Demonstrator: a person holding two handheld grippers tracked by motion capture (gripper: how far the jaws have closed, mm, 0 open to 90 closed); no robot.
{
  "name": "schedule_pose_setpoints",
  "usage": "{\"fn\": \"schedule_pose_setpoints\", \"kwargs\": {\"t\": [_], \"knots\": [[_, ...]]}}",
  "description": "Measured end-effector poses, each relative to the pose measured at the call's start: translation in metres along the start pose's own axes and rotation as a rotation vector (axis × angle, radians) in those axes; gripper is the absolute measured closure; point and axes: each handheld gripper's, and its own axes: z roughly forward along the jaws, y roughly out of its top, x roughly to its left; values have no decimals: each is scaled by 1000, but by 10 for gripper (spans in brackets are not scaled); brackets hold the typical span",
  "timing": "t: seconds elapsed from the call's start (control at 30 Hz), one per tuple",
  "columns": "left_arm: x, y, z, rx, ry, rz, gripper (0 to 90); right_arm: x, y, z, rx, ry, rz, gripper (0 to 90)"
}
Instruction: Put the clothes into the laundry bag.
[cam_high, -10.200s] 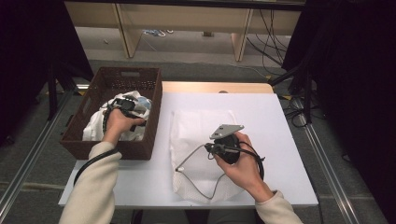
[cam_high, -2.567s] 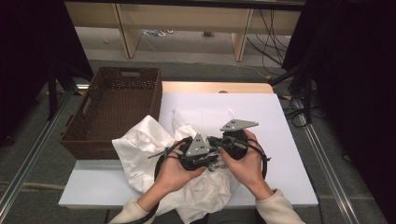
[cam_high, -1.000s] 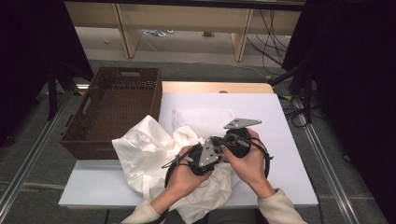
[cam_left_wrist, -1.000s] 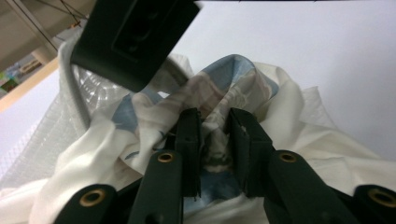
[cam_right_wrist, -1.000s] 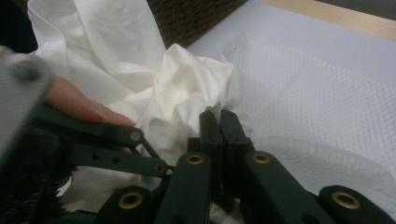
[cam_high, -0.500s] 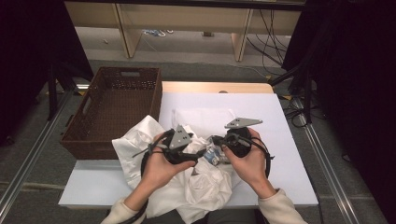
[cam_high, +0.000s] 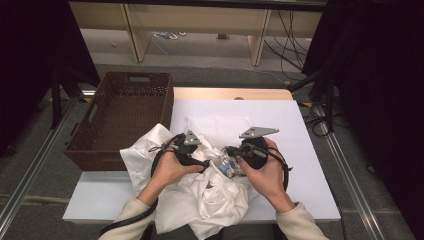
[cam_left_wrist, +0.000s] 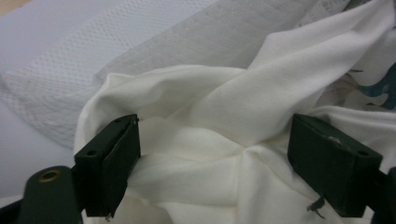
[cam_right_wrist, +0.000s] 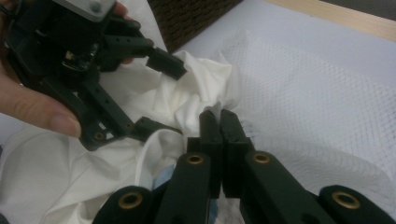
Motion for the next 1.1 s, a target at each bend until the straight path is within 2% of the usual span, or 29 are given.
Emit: {"fn": "schedule_pose_setpoints", "kwargs": {"t": [0.03,0.07,0.1,0.13,0.17,0.23,0.27,0.3,0.33,0.37,0.4,0.43,0.47,0.5,0.53,0.57,0.63,0.67,0.73,0.77,0.83,0.87,0.9,1.0,1.03,1.1], "knots": [[0,0,0,0,0,0,193,0,0,0,0,0,0,900],[-2,0,2,7,-9,5,193,-1,0,1,-2,-3,-25,900],[-3,0,4,17,-19,12,238,0,0,1,12,0,-9,900],[-5,0,6,24,-30,17,291,-1,0,2,11,1,-12,900],[-8,-1,9,39,-33,31,414,-1,-1,3,12,5,-21,900],[-9,-1,11,46,-38,38,546,1,-1,4,19,10,-3,900],[-11,1,12,67,-52,57,607,2,-1,4,19,5,2,900],[-11,1,12,67,-52,57,664,2,-1,4,23,4,8,900],[-13,2,13,70,-45,66,719,1,-1,4,19,4,-7,900],[-15,2,14,73,-45,61,762,1,-1,3,23,8,-1,900],[-16,3,15,78,-48,62,804,0,-1,4,7,7,-22,900],[-17,3,15,71,-43,56,804,0,-1,4,7,7,-22,900],[-17,3,13,56,-47,33,845,-1,-1,3,17,1,-13,900],[-17,3,13,56,-47,33,852,-1,-1,3,17,1,-13,900],[-16,3,8,34,-60,6,856,-1,-1,2,14,6,4,900],[-16,3,8,34,-60,6,859,-1,-1,2,14,6,4,900],[-15,2,0,13,-63,-5,861,-3,0,0,8,6,-5,900],[-15,1,-5,-3,-66,-14,864,-3,0,0,-1,8,20,900],[-16,0,-15,-34,-67,-34,865,-3,0,-1,1,-4,17,900],[-18,-1,-24,-66,-73,-47,865,-3,0,-1,0,0,23,900],[-20,-2,-28,-79,-71,-50,865,-3,0,-2,-1,-2,31,900],[-28,-1,-36,-99,-55,-42,865,-3,0,-1,-7,-9,28,900],[-28,-1,-36,-99,-55,-42,865,-3,0,-1,-7,-9,28,900],[-41,3,-47,-119,-41,-21,865,-4,0,-1,-9,-15,44,900],[-48,5,-50,-124,-31,2,865,-6,0,-1,-16,-18,24,900],[-61,10,-55,-124,-48,28,864,-7,0,0,-24,-20,30,900]]}}
